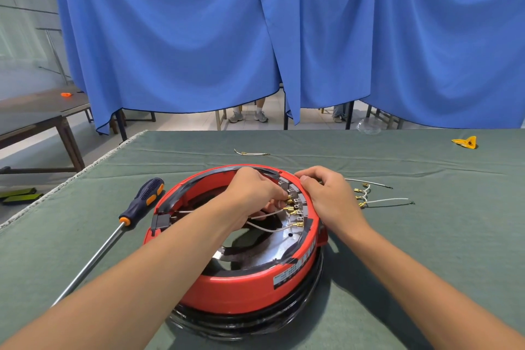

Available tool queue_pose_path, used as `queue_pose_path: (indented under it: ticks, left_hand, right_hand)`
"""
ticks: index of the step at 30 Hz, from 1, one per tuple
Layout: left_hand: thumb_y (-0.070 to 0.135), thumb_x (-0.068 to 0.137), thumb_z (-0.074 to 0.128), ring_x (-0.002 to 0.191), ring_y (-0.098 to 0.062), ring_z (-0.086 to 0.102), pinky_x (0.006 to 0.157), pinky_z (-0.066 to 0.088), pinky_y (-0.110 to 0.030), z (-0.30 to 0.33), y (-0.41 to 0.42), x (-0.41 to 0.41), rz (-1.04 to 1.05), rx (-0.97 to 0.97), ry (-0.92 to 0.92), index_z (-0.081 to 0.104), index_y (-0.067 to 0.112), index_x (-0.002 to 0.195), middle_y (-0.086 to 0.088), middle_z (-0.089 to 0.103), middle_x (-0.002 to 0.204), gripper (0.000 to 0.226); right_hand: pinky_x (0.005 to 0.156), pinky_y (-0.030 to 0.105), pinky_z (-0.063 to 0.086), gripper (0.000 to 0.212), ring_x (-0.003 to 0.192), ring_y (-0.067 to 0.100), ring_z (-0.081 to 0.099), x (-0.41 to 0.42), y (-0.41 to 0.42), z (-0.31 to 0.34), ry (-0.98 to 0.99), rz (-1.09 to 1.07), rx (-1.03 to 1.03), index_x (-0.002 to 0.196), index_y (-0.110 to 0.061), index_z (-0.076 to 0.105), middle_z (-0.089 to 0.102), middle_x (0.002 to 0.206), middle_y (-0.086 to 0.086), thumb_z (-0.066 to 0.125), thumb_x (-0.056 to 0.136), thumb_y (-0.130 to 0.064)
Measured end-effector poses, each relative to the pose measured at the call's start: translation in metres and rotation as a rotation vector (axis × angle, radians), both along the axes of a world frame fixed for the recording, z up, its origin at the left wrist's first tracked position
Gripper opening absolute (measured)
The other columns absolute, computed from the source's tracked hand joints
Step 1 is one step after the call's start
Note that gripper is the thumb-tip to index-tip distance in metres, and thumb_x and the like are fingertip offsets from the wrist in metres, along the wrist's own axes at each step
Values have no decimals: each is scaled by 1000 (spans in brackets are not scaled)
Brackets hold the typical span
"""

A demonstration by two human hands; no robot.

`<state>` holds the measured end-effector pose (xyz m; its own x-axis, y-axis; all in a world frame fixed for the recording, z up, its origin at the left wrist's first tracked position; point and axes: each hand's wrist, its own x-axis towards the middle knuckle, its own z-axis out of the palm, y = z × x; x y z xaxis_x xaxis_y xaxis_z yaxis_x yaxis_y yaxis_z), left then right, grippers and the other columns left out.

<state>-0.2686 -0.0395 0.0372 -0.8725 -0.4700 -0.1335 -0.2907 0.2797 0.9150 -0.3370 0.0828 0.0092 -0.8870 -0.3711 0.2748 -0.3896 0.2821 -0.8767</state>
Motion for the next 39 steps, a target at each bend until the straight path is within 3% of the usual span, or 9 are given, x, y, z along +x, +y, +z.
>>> queue_pose_path:
  ticks: [10, 13, 19, 24, 26, 31, 36, 39]
  left_hand:
    - [9, 78, 73, 46, -8, 55, 46, 43, -18, -2, -8, 0, -113, -42, -28, 73, 12, 71, -3, 68, 63, 8]
    - [10, 78, 74, 47, -7, 54, 42, 43, -18, -4, -9, -2, -131, -158, -33, 71, 16, 70, -6, 67, 65, 10]
    - [24, 77, 77, 38, -1, 50, 37, 40, -15, -6, -11, 0, -162, -320, -7, 69, 19, 59, 9, 59, 45, 21]
    - [24, 78, 76, 49, -12, 54, 40, 39, -17, -5, -11, 0, -196, -428, 29, 74, 13, 69, -10, 68, 63, 15]
    - [22, 79, 75, 45, -9, 52, 39, 38, -14, -4, -11, 2, -207, -458, 59, 75, 10, 70, -9, 67, 59, 15]
    - [17, 80, 74, 33, 0, 44, 37, 32, -9, -2, -9, 2, -200, -499, 87, 74, 10, 67, 9, 54, 38, 15]
    - [21, 78, 76, 38, -6, 46, 38, 38, -13, -3, -10, 3, -210, -490, 86, 75, 12, 65, -3, 61, 50, 16]
    - [20, 78, 76, 36, -4, 45, 37, 35, -12, -3, -9, 3, -209, -477, 94, 73, 13, 61, 1, 61, 48, 19]
  right_hand:
    - [78, 39, 54, 20, 84, 15, 64, 0, 0, -1, -1, 1, 5, 95, -17, 70, 69, 89, -4, 49, 94, -17]
    - [77, 36, 53, 21, 86, 15, 64, 0, 0, -1, 1, 3, 5, 96, -17, 69, 69, 91, -4, 49, 94, -18]
    - [77, 39, 54, 20, 84, 16, 64, 1, 0, -1, -8, 5, 3, 96, -17, 69, 68, 89, -4, 48, 94, -17]
    - [81, 38, 52, 20, 88, 15, 63, 1, 0, -1, -5, -3, -3, 96, -17, 69, 69, 91, -5, 49, 94, -17]
    - [81, 38, 52, 20, 88, 14, 63, 0, 0, -1, -2, 0, 5, 96, -18, 68, 68, 91, -5, 49, 94, -18]
    - [79, 40, 54, 19, 87, 15, 64, 1, 0, 0, -6, 5, 2, 95, -19, 67, 68, 90, -5, 48, 94, -18]
    - [80, 41, 54, 19, 88, 18, 64, 2, 0, 0, -13, 10, -2, 95, -18, 67, 68, 91, -3, 49, 94, -18]
    - [79, 43, 54, 19, 87, 18, 65, 2, 0, 0, -18, 12, -1, 95, -18, 67, 68, 90, -3, 48, 95, -18]
